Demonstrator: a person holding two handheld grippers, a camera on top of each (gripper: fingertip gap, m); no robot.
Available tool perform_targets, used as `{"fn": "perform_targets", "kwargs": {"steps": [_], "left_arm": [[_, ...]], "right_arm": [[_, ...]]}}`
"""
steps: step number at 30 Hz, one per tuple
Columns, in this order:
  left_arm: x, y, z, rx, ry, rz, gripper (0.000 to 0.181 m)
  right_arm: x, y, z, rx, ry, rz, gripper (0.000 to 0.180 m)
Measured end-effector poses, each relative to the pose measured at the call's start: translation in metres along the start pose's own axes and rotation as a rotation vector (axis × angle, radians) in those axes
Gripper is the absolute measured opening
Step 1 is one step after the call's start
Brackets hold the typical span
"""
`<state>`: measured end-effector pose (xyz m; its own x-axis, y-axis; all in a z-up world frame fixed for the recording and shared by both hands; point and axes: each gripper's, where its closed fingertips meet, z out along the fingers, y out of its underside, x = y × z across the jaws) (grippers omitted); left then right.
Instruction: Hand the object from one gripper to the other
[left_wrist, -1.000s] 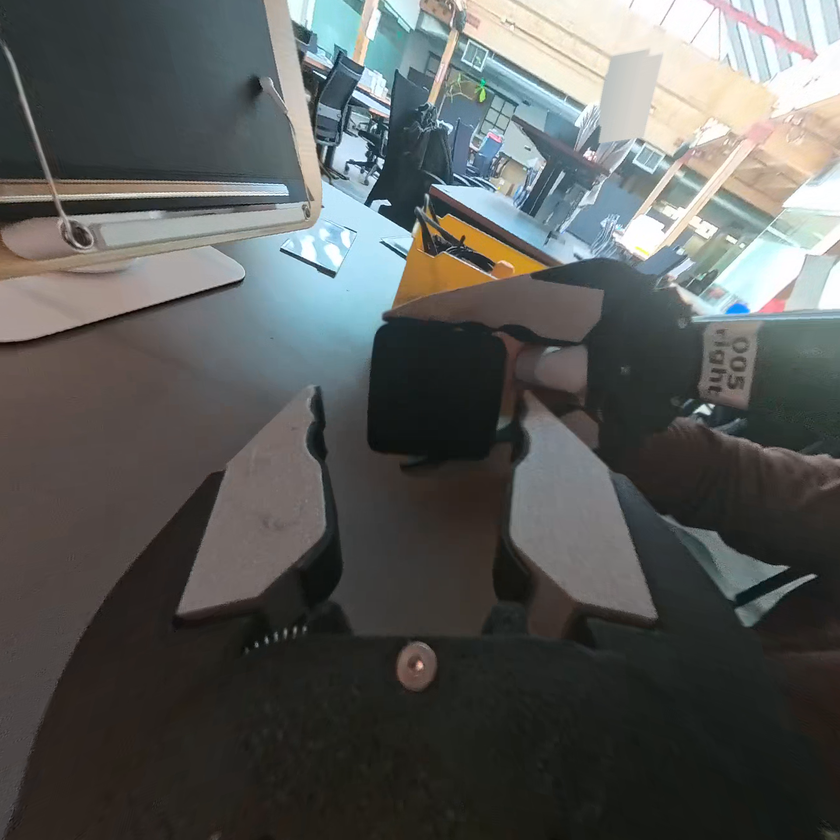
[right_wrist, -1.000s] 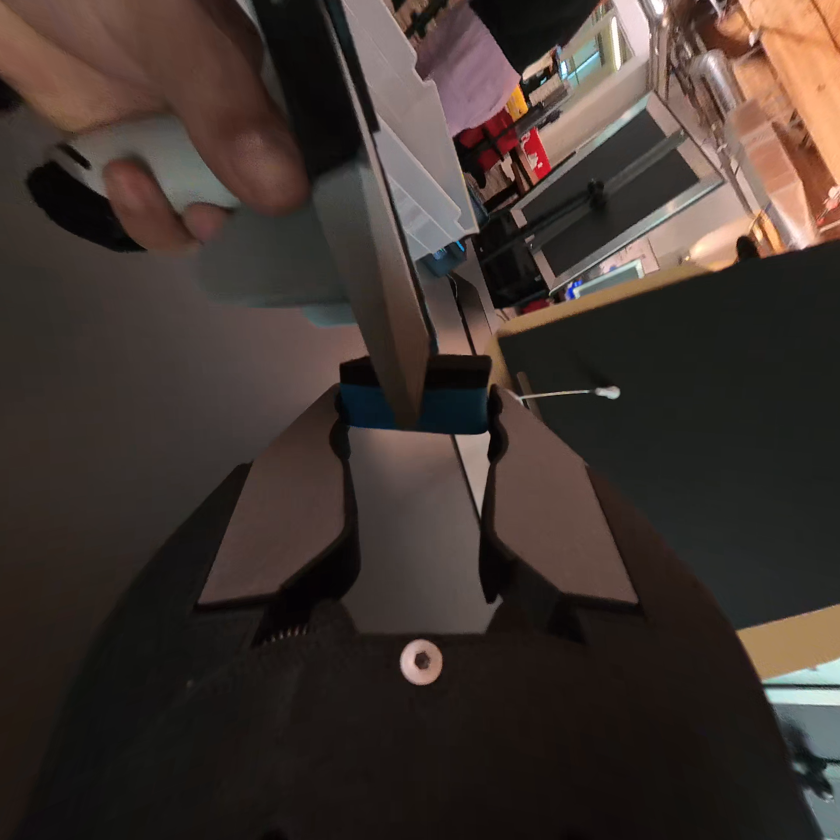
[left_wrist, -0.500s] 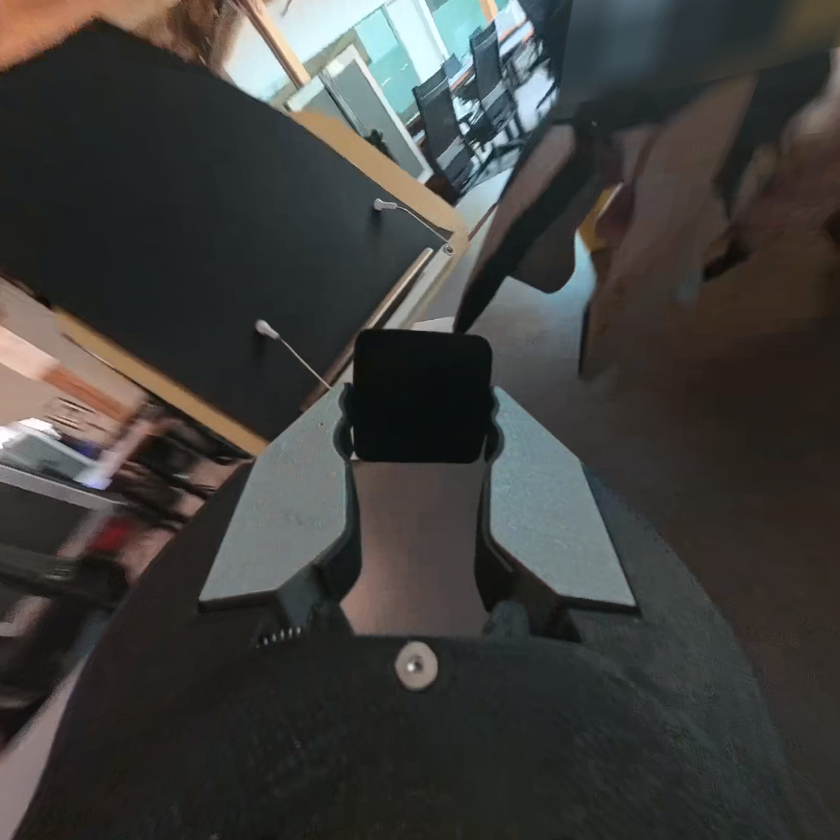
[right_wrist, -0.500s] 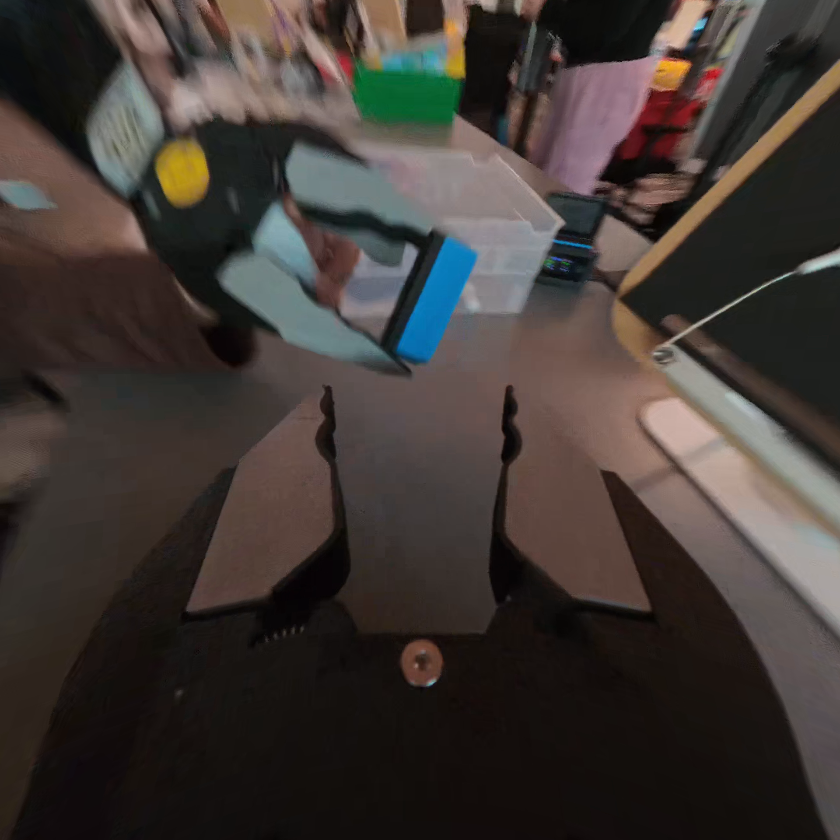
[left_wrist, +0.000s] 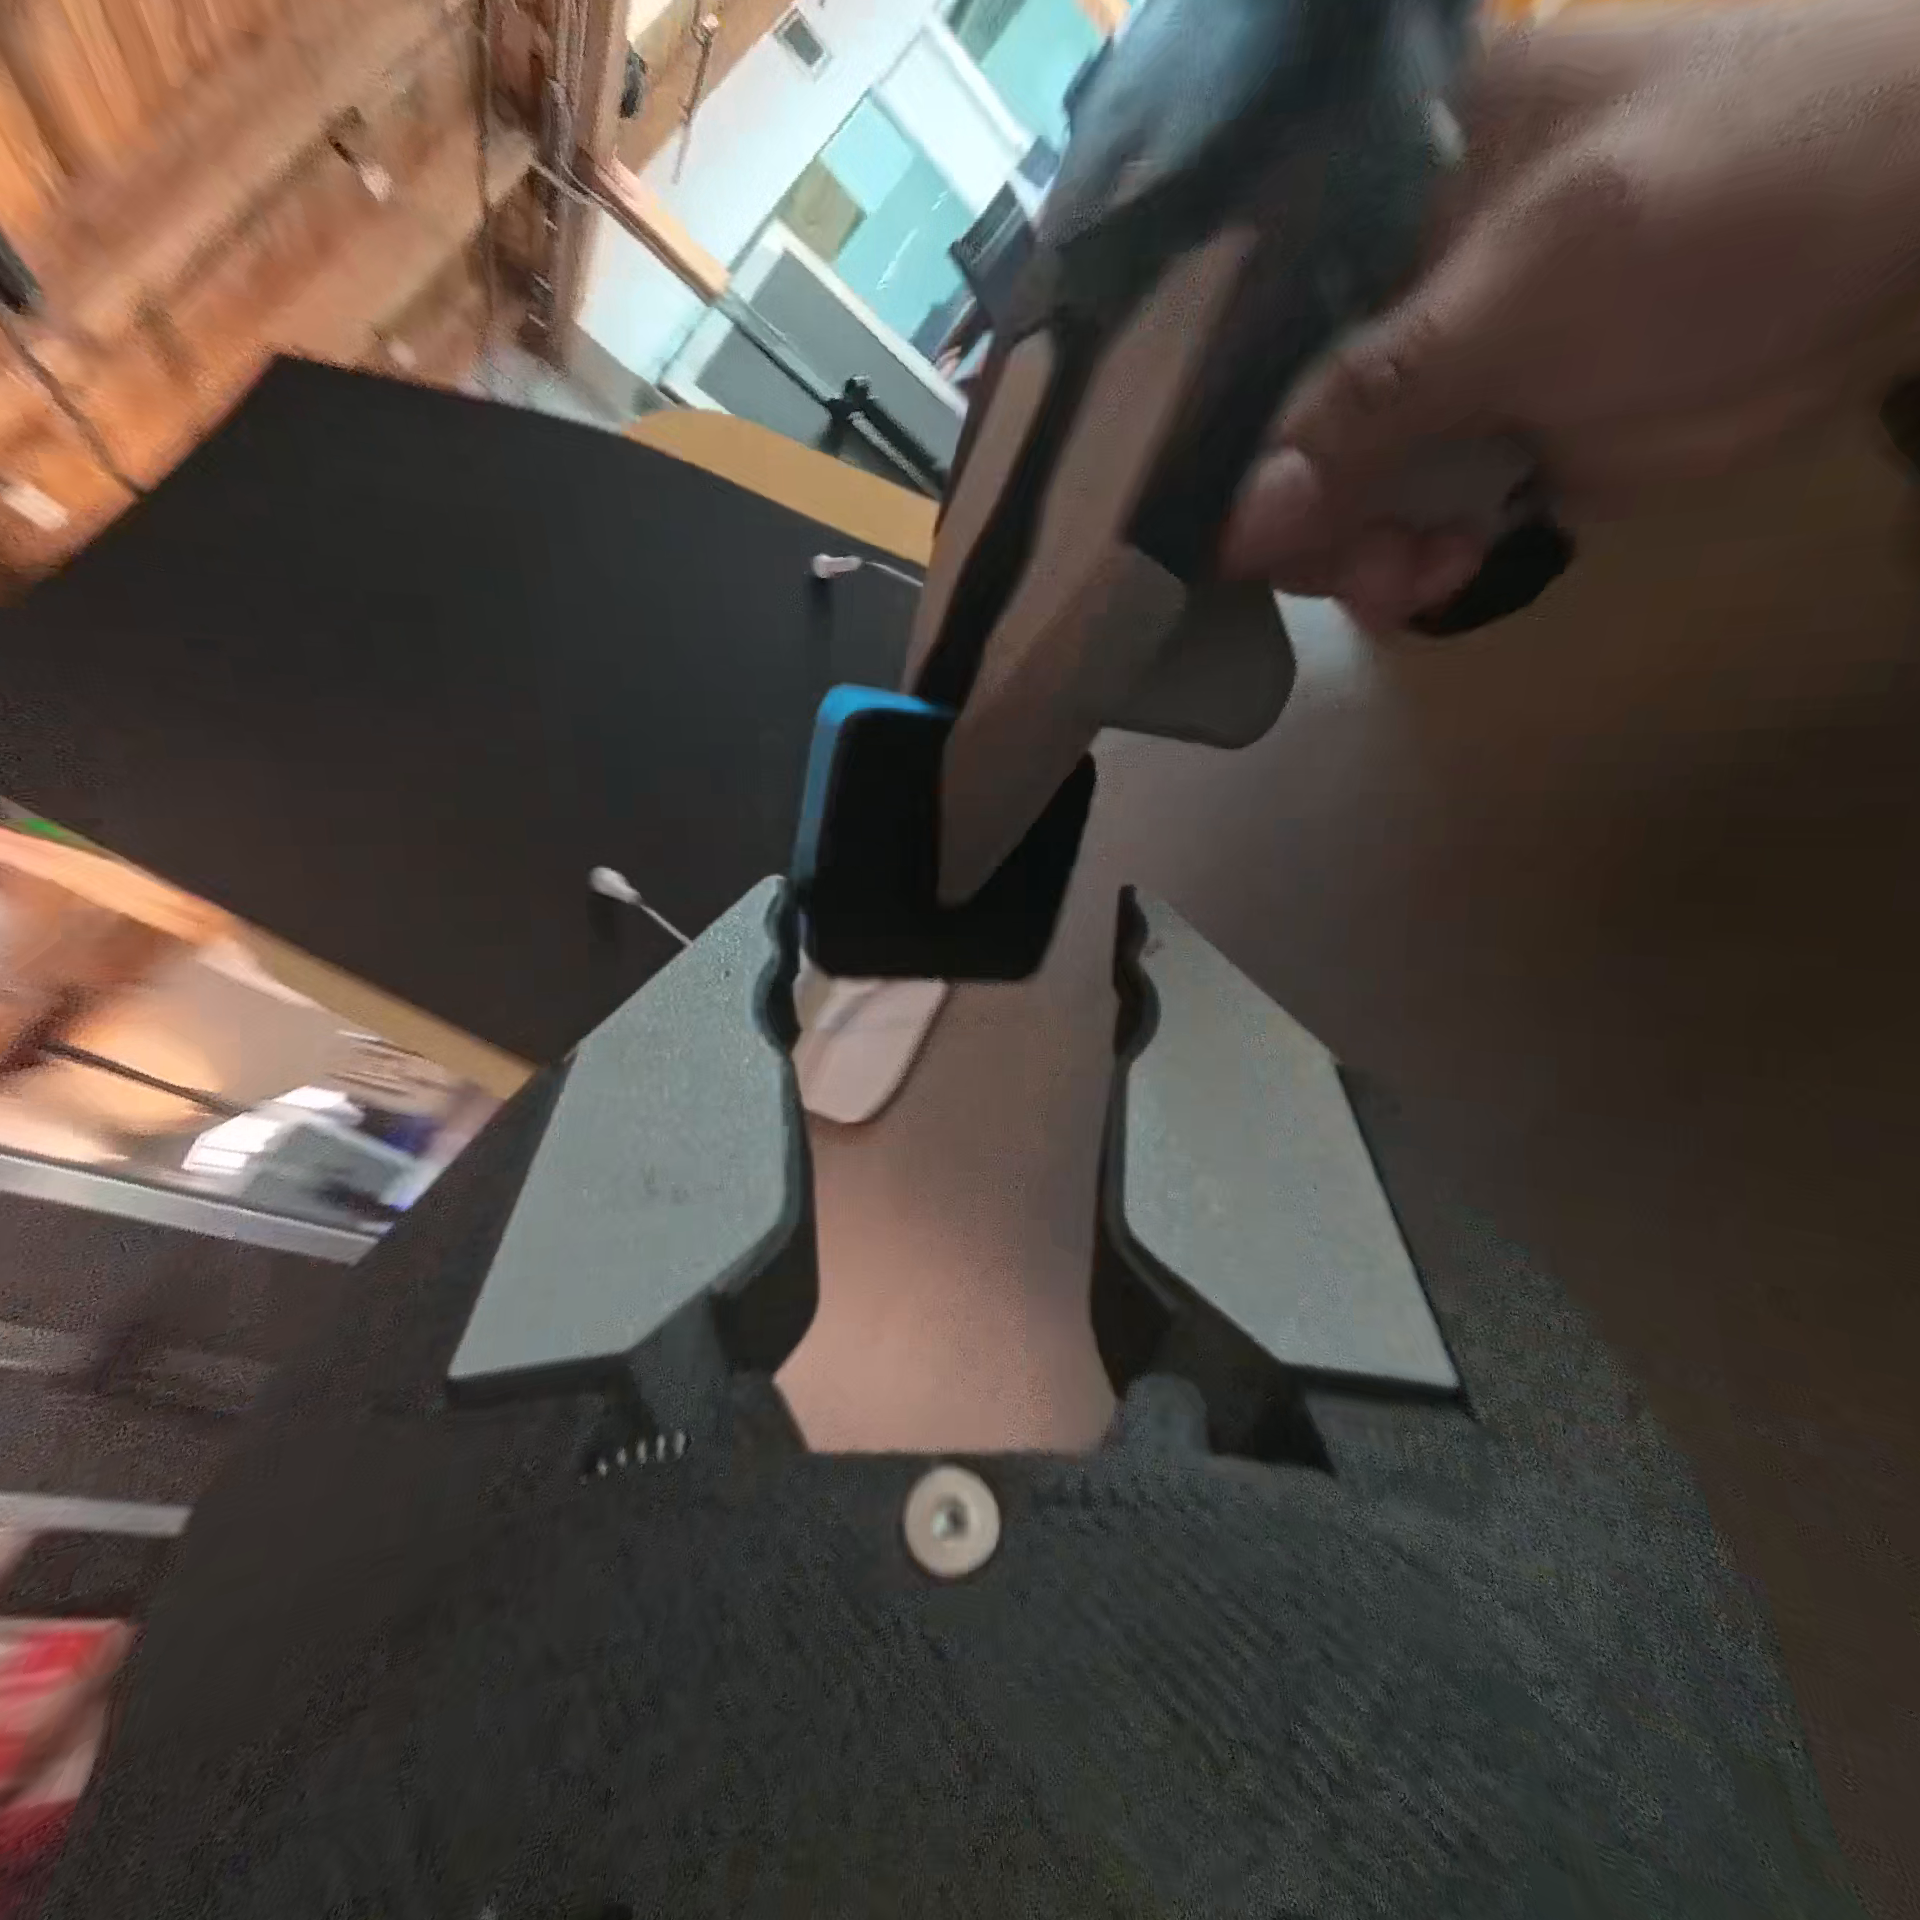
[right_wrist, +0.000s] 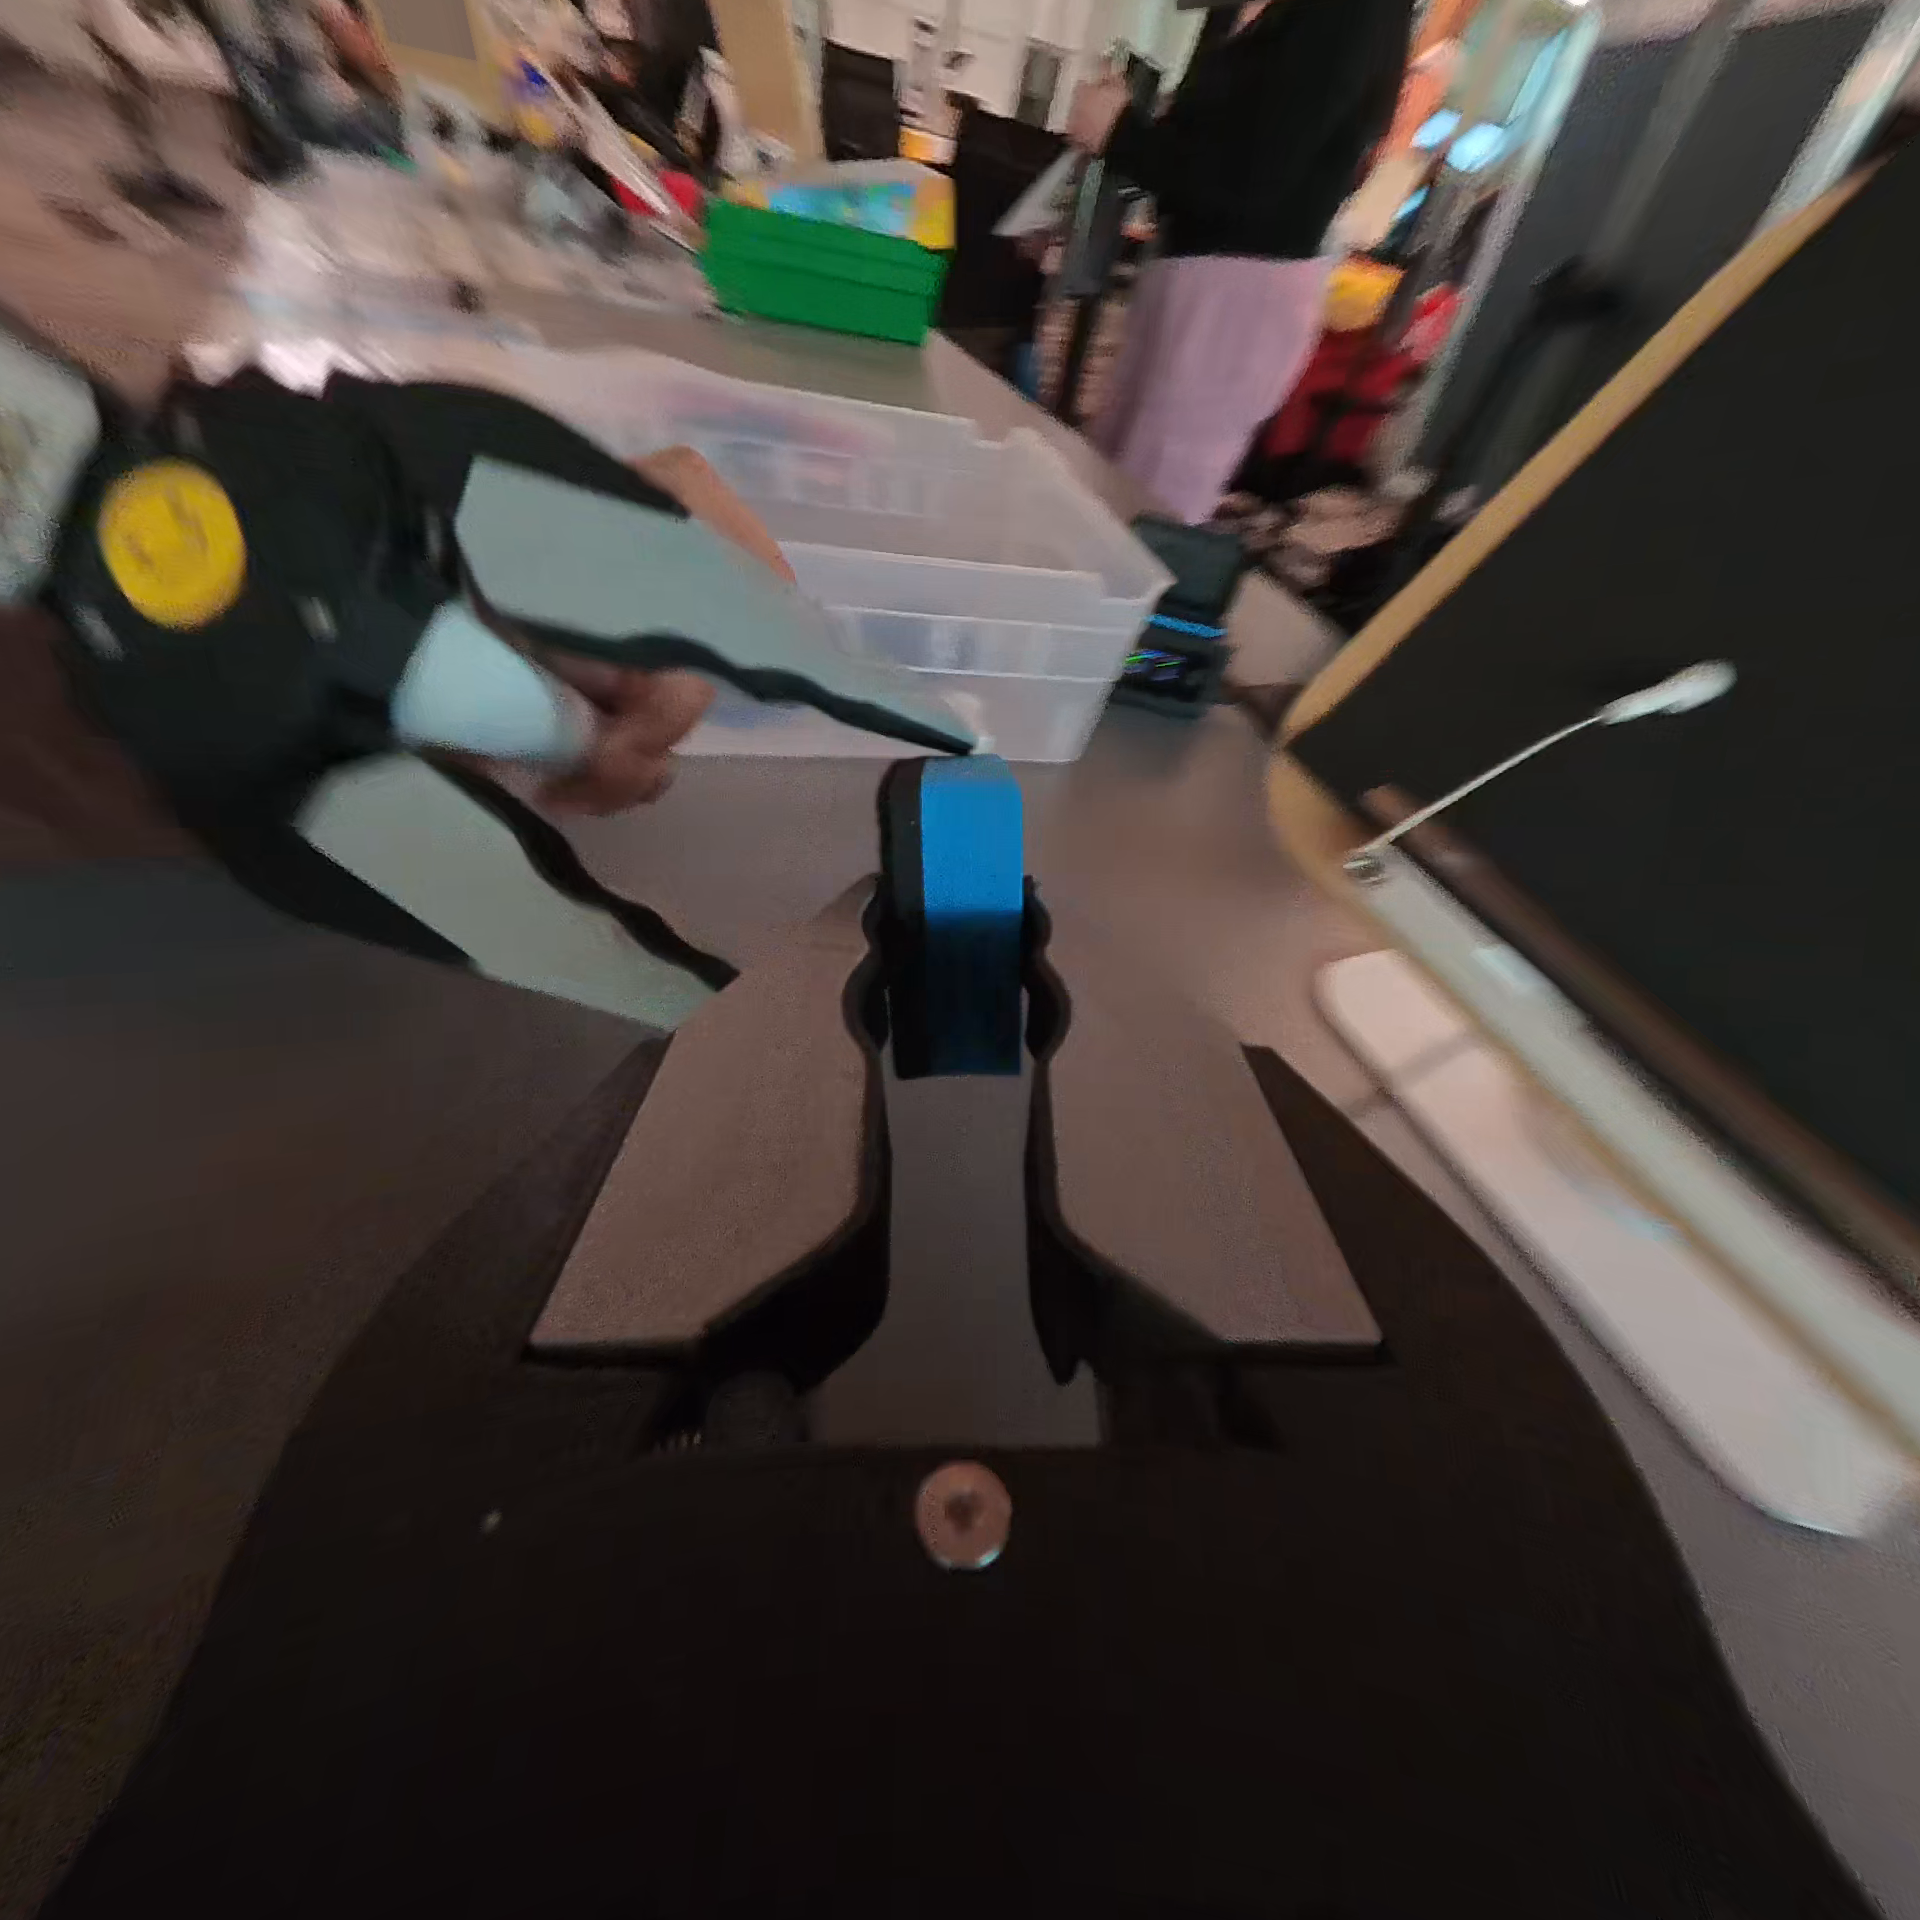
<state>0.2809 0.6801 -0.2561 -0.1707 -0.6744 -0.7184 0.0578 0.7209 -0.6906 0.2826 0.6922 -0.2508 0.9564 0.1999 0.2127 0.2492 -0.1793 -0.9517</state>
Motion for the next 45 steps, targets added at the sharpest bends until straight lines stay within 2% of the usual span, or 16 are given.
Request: {"fn": "perform_targets", "kwargs": {"steps": [3,7,10,13,14,16,19,21,25,28,30,32,37,40,43,45], "left_arm": [[-0.008,0.002,-0.005,0.04,0.125,-0.369,0.07],[-0.008,-0.003,-0.01,0.104,0.346,-0.813,0.084],[-0.003,-0.01,-0.012,0.142,0.463,-0.971,0.085],[0.004,-0.01,-0.011,0.123,0.5,-1.008,0.085],[0.006,-0.008,-0.009,0.108,0.495,-0.994,0.083],[0.009,-0.007,-0.006,0.1,0.47,-0.948,0.057],[0.007,-0.004,-0.005,0.093,0.436,-0.883,0.055],[0.002,0.002,-0.004,0.074,0.377,-0.807,0.055],[-0.012,0.018,-0.004,-0.001,0.189,-0.5,0.054],[-0.021,0.017,-0.007,-0.005,0.047,-0.162,0.055],[-0.011,-0.003,-0.013,0.107,0.028,0.065,0.055],[0.001,-0.021,-0.019,0.221,0.029,0.182,0.055],[0.009,-0.051,-0.038,0.417,0.066,0.184,0.055],[0.011,-0.053,-0.039,0.441,0.076,0.184,0.055],[0.011,-0.048,-0.035,0.413,0.079,0.147,0.055],[0.004,-0.036,-0.026,0.327,0.049,0.082,0.054]], "right_arm": [[0.01,-0.005,-0.009,-0.022,0.175,-0.262,0.019],[-0.001,-0.007,-0.009,-0.029,0.242,-0.603,0.019],[-0.007,-0.001,-0.003,-0.063,0.276,-0.764,0.02],[-0.013,-0.001,0.001,-0.07,0.291,-0.827,0.02],[-0.014,-0.002,0.002,-0.075,0.301,-0.85,0.02],[-0.016,-0.002,0.004,-0.093,0.321,-0.884,0.02],[-0.014,0.0,0.005,-0.109,0.357,-0.874,0.021],[-0.014,0.008,0.007,-0.125,0.308,-0.798,0.032],[-0.014,0.024,0.003,-0.145,0.09,-0.453,0.048],[-0.009,0.034,-0.002,-0.154,-0.039,-0.191,0.056],[-0.014,0.029,-0.002,-0.09,-0.156,0.025,0.065],[-0.032,0.014,-0.009,-0.001,-0.376,0.243,0.064],[-0.056,-0.027,-0.046,0.207,-0.847,0.597,0.056],[-0.058,-0.031,-0.046,0.227,-0.876,0.634,0.03],[-0.059,-0.026,-0.037,0.195,-0.824,0.598,0.022],[-0.047,-0.024,-0.03,0.195,-0.702,0.536,0.021]]}}
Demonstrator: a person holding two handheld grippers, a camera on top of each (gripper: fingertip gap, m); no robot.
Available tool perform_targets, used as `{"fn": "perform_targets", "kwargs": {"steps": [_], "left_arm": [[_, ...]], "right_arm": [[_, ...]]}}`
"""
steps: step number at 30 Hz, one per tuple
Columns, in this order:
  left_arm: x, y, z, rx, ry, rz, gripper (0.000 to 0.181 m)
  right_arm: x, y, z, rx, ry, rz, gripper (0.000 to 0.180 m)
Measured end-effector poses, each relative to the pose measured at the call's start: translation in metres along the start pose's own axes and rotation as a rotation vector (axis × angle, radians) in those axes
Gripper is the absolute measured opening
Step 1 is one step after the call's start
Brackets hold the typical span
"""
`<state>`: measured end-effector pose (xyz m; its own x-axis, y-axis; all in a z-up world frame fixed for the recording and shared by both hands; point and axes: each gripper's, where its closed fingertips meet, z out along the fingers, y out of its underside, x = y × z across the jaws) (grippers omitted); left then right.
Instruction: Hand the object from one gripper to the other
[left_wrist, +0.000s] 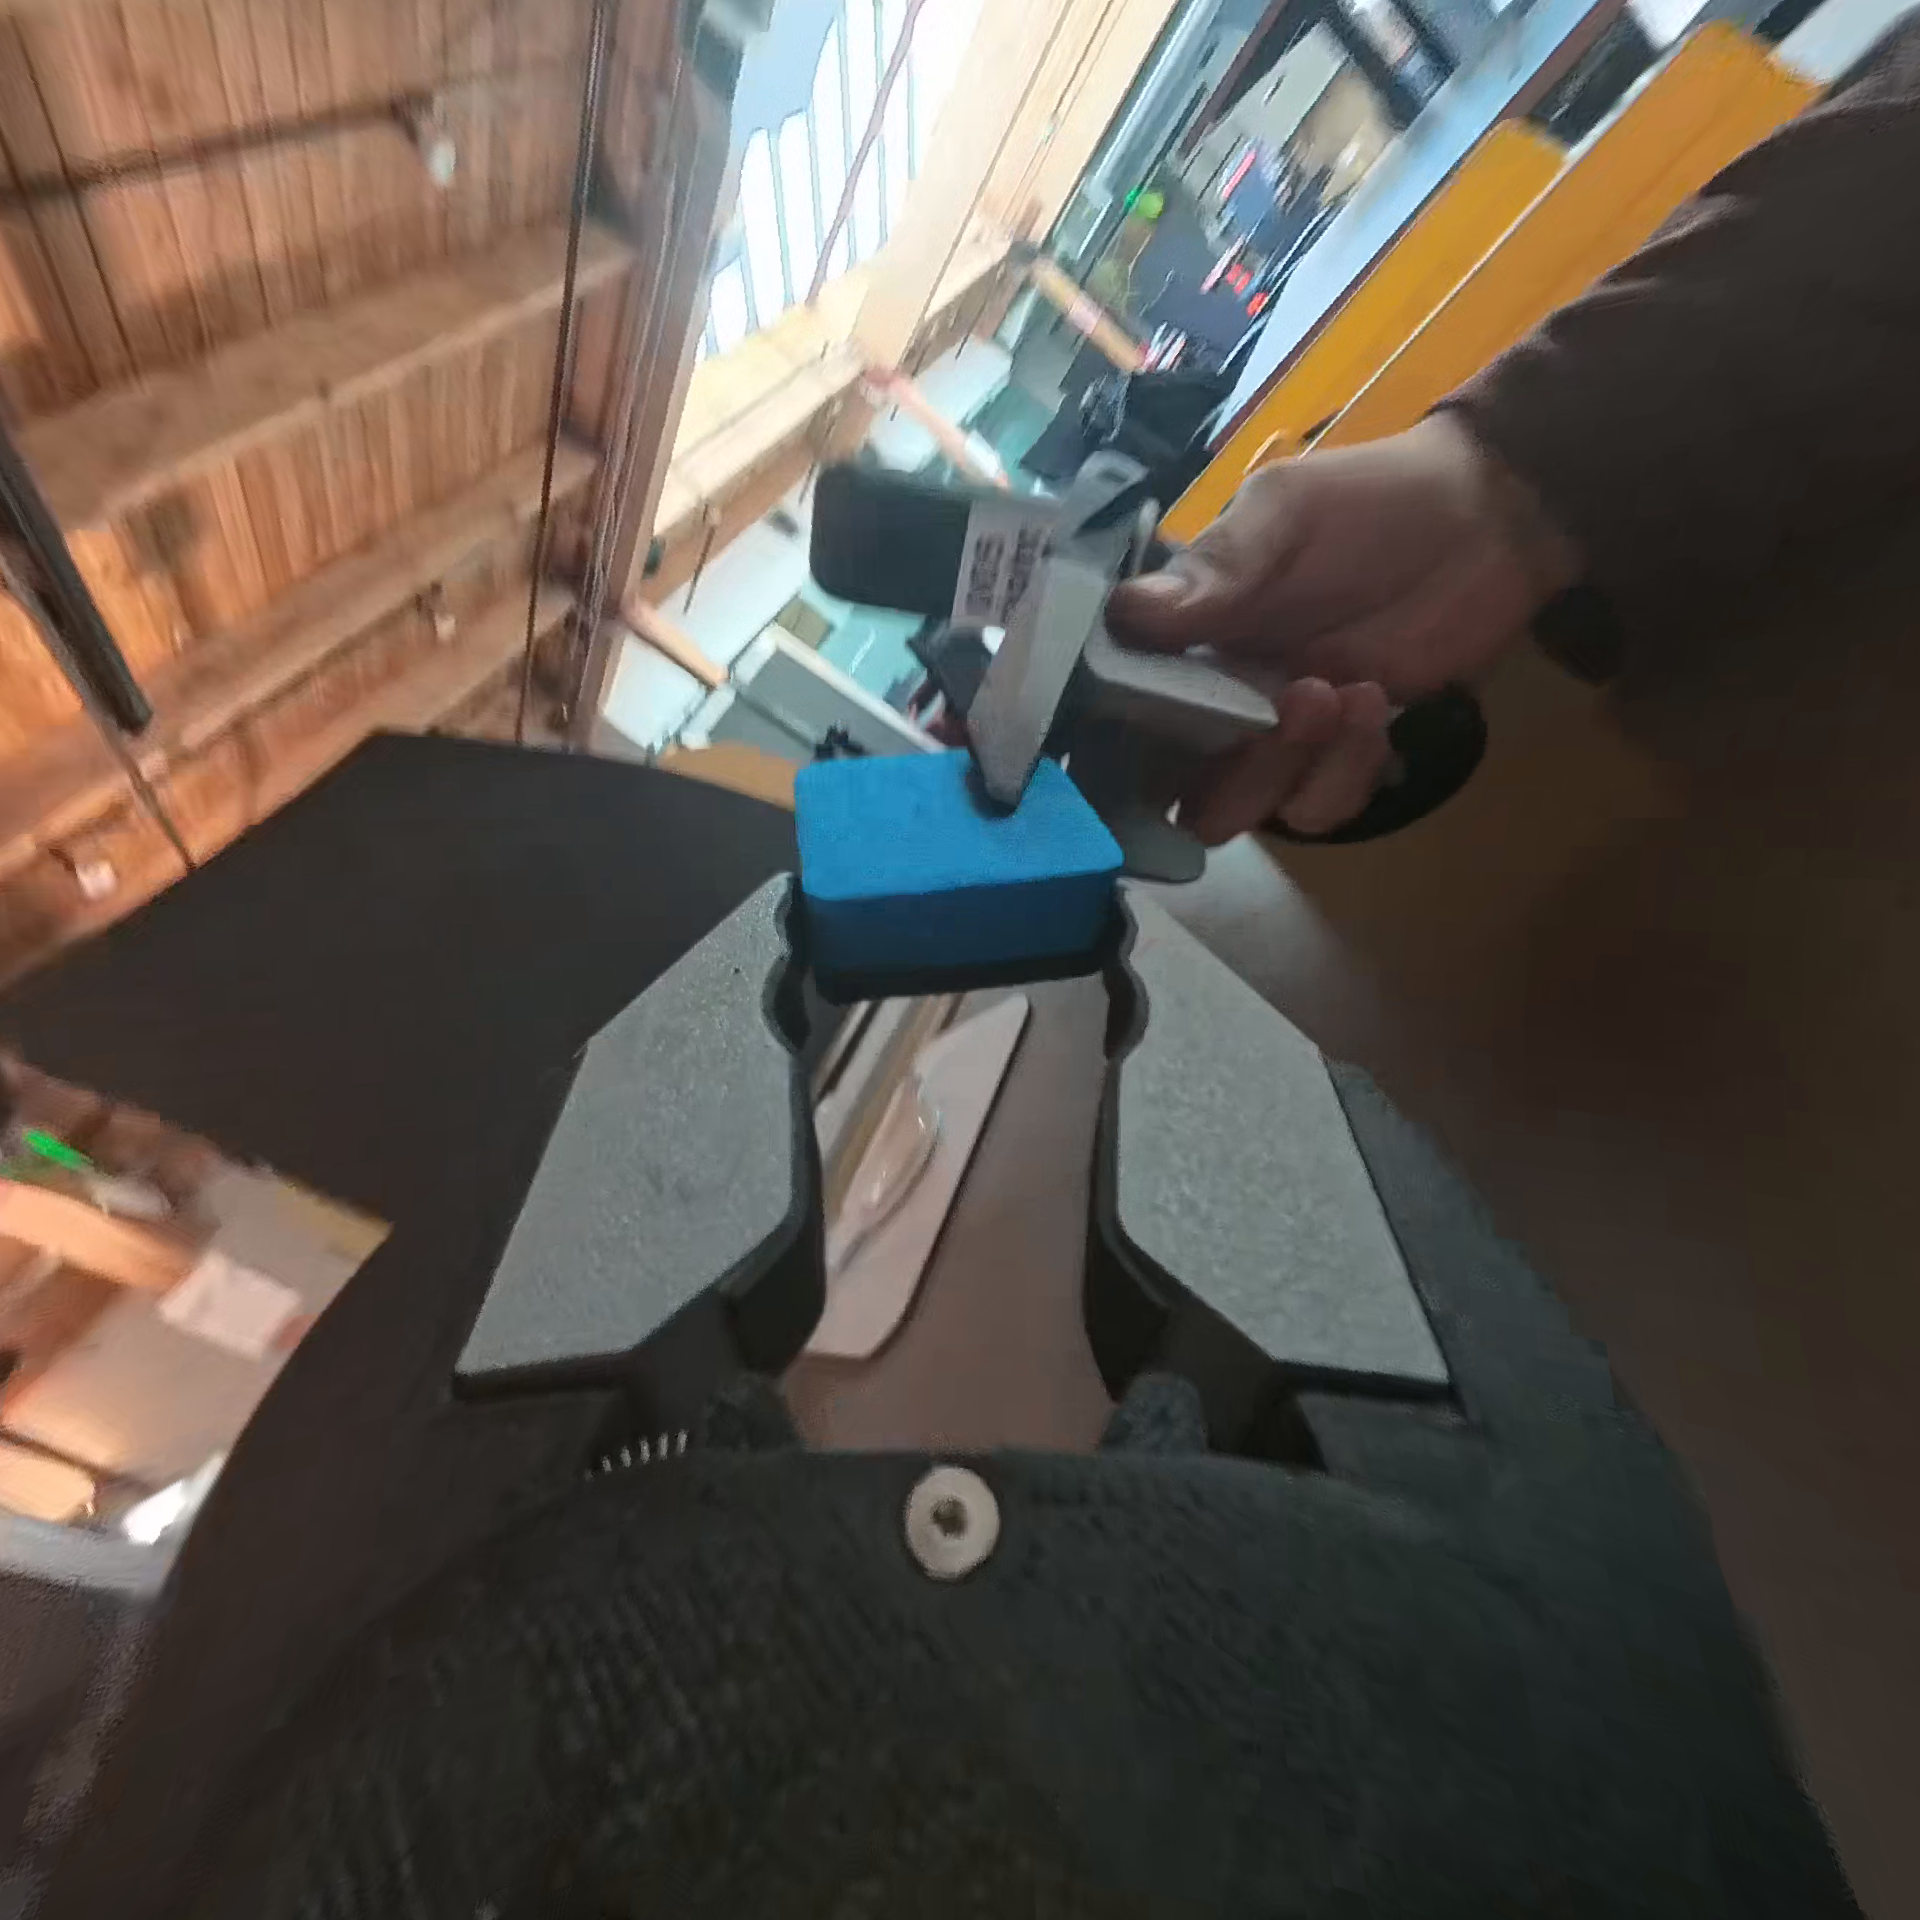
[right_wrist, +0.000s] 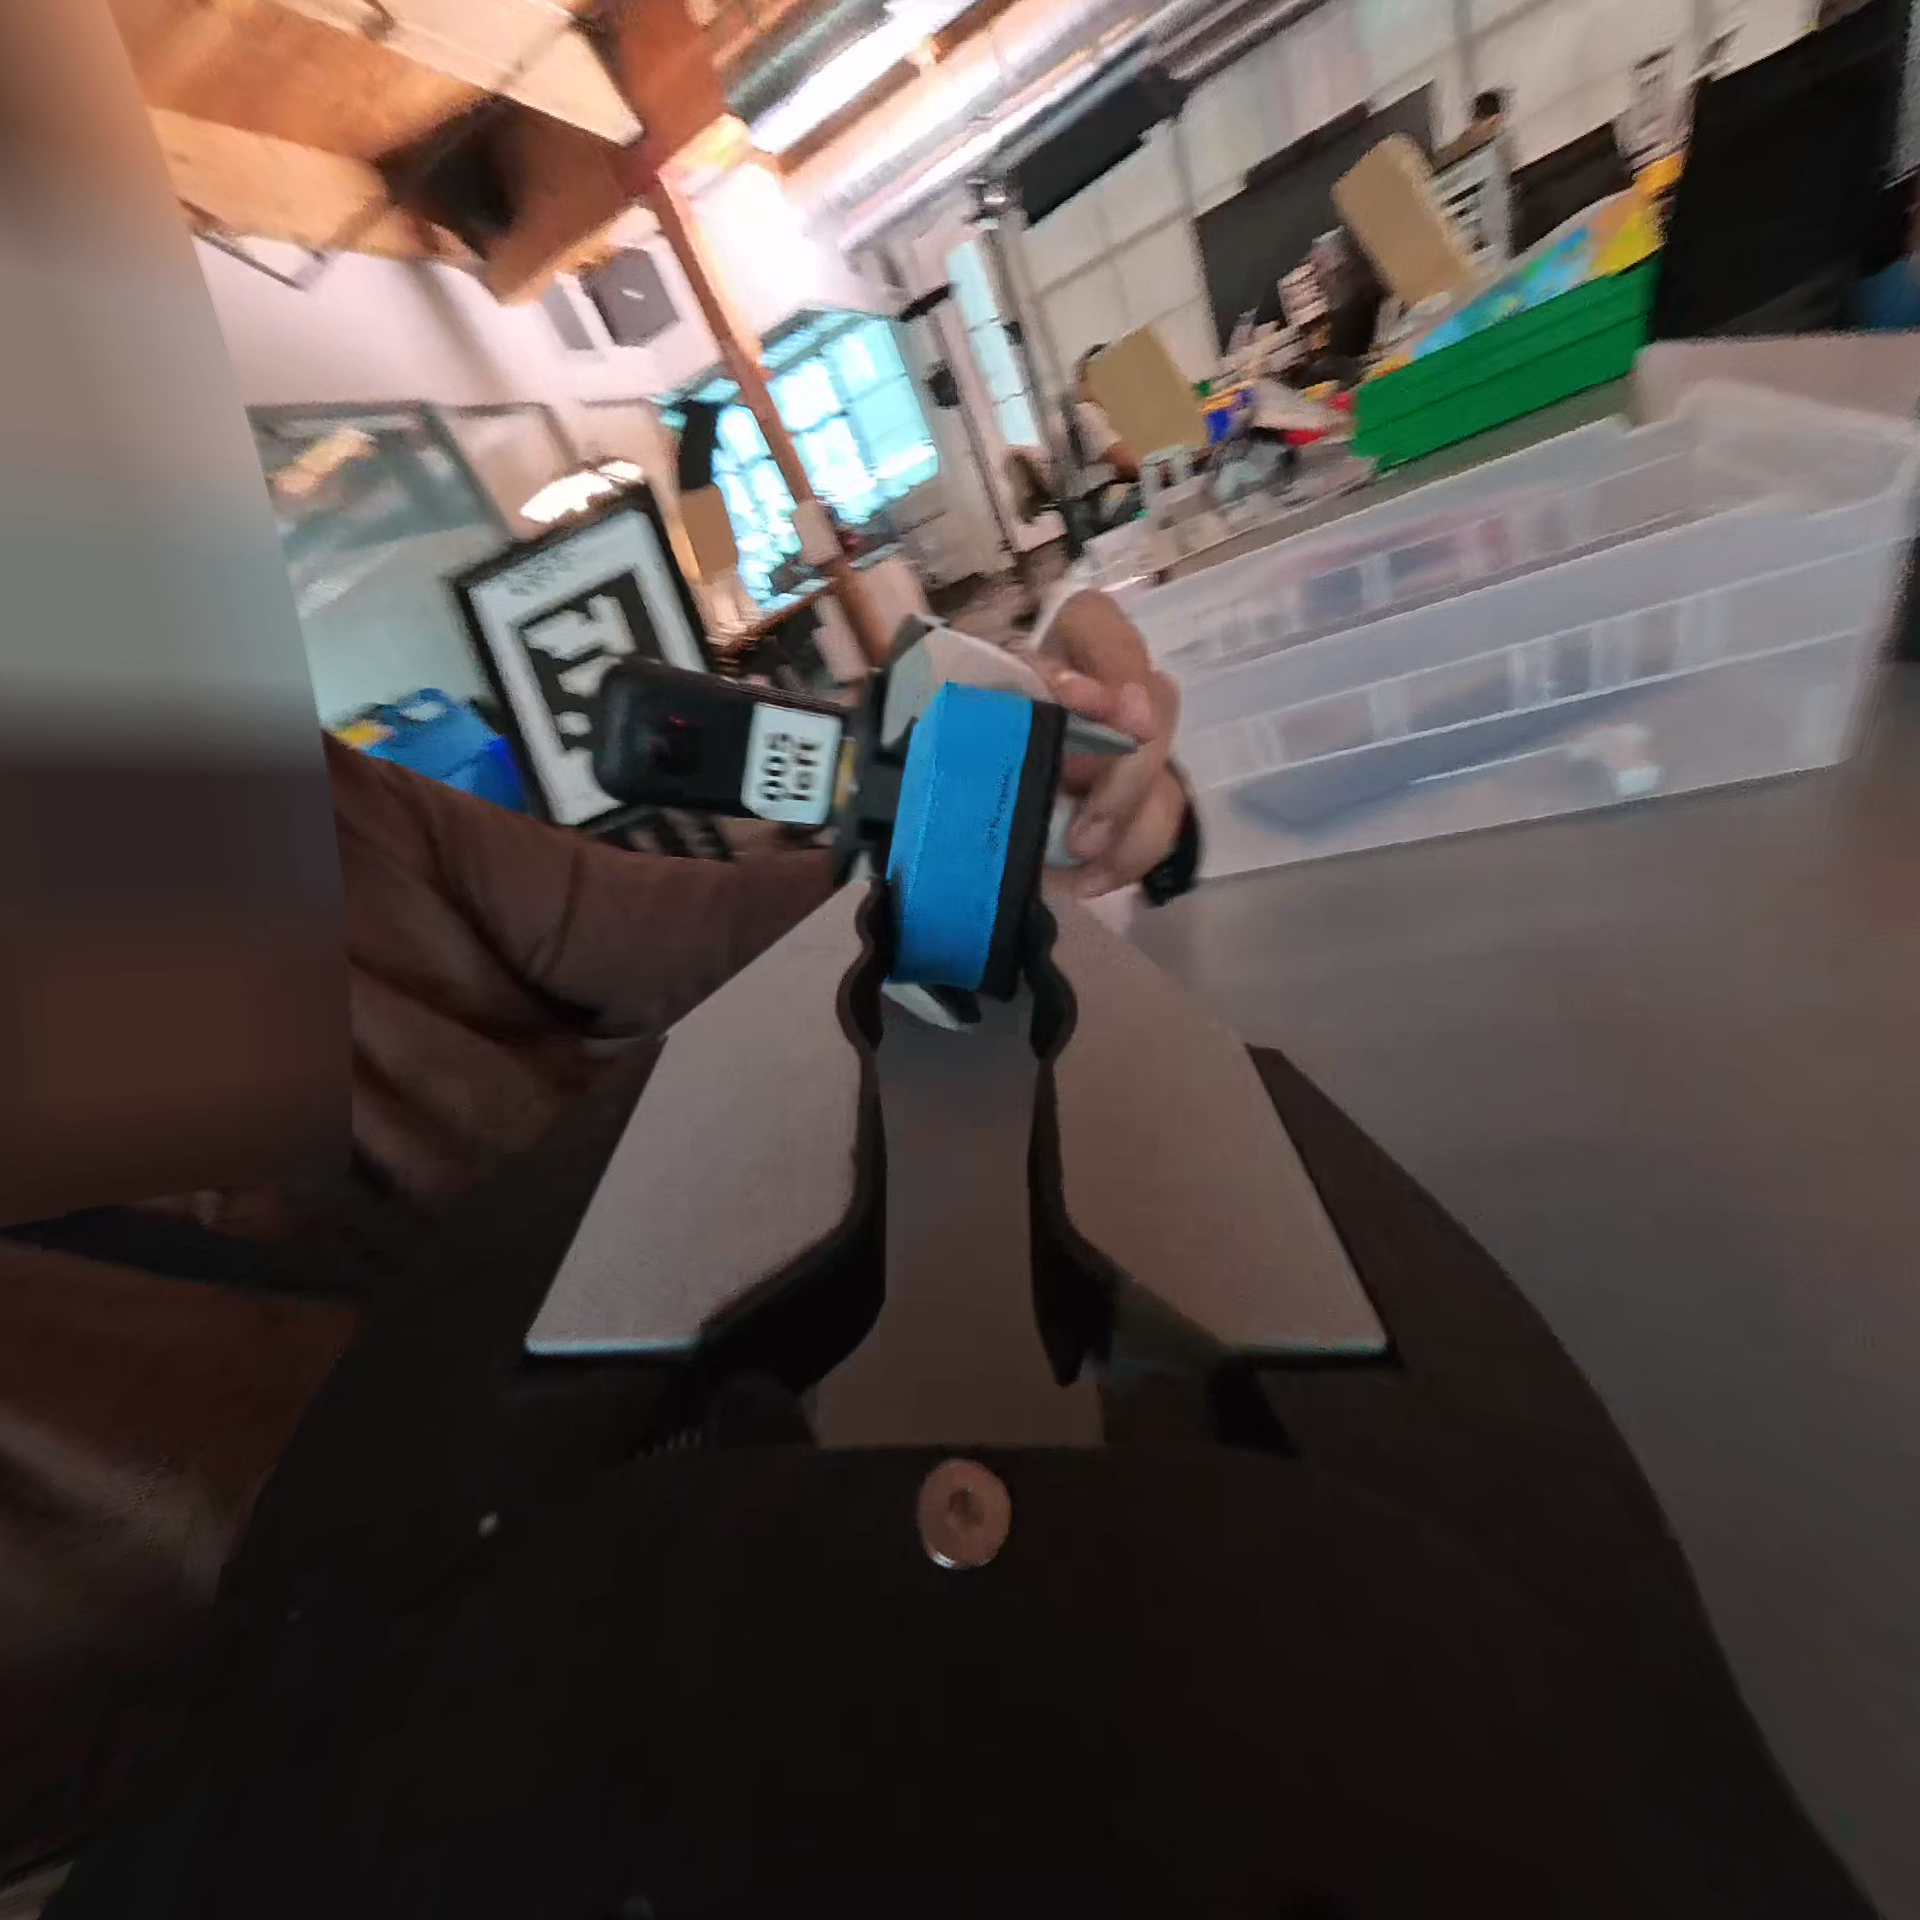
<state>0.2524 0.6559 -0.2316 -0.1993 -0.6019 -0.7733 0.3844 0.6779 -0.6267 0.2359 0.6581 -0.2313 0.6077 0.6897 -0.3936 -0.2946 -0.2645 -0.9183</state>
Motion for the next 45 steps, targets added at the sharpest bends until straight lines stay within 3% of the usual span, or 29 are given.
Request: {"fn": "perform_targets", "kwargs": {"steps": [6,9,12,17,22,23,27,31,33,37,41,42,44,45], "left_arm": [[-0.008,0.03,0.004,-0.111,0.069,-0.484,0.064],[-0.009,0.033,0.002,-0.103,0.143,-0.756,0.07],[-0.004,0.036,0.003,-0.098,0.212,-0.942,0.078],[-0.01,0.039,0.006,-0.086,0.179,-1.04,0.084],[-0.012,0.034,0.007,-0.048,0.172,-1.068,0.065],[-0.01,0.035,0.007,-0.054,0.179,-1.049,0.054],[-0.011,0.041,0.004,-0.095,0.178,-0.914,0.054],[-0.026,0.039,-0.001,-0.095,0.077,-0.667,0.054],[-0.031,0.015,-0.006,0.038,0.055,-0.53,0.054],[-0.033,-0.014,-0.015,0.196,0.006,-0.355,0.054],[-0.023,-0.023,-0.013,0.223,0.018,-0.286,0.054],[-0.018,-0.022,-0.011,0.208,0.03,-0.26,0.054],[-0.008,-0.018,-0.007,0.171,0.041,-0.19,0.054],[-0.005,-0.015,-0.006,0.151,0.031,-0.162,0.054]], "right_arm": [[0.044,-0.008,-0.025,-0.156,0.577,-0.526,0.02],[0.045,-0.013,-0.03,-0.266,0.76,-0.846,0.02],[0.047,-0.011,-0.027,-0.372,0.874,-1.134,0.021],[0.049,-0.009,-0.022,-0.491,1.004,-1.393,0.021],[0.046,-0.004,-0.008,-0.563,1.028,-1.533,0.021],[0.047,-0.001,-0.006,-0.574,1.033,-1.533,0.021],[0.048,0.006,-0.004,-0.525,0.978,-1.426,0.022],[0.043,0.001,-0.016,-0.323,0.794,-0.989,0.03],[0.041,-0.006,-0.021,-0.184,0.678,-0.724,0.041],[0.01,-0.024,-0.02,0.112,0.267,-0.23,0.04],[-0.01,-0.023,-0.012,0.165,-0.075,0.162,0.059],[-0.011,-0.02,-0.008,0.148,-0.125,0.219,0.059],[-0.006,-0.01,0.0,0.108,-0.142,0.278,0.025],[-0.004,-0.007,0.002,0.106,-0.144,0.287,0.024]]}}
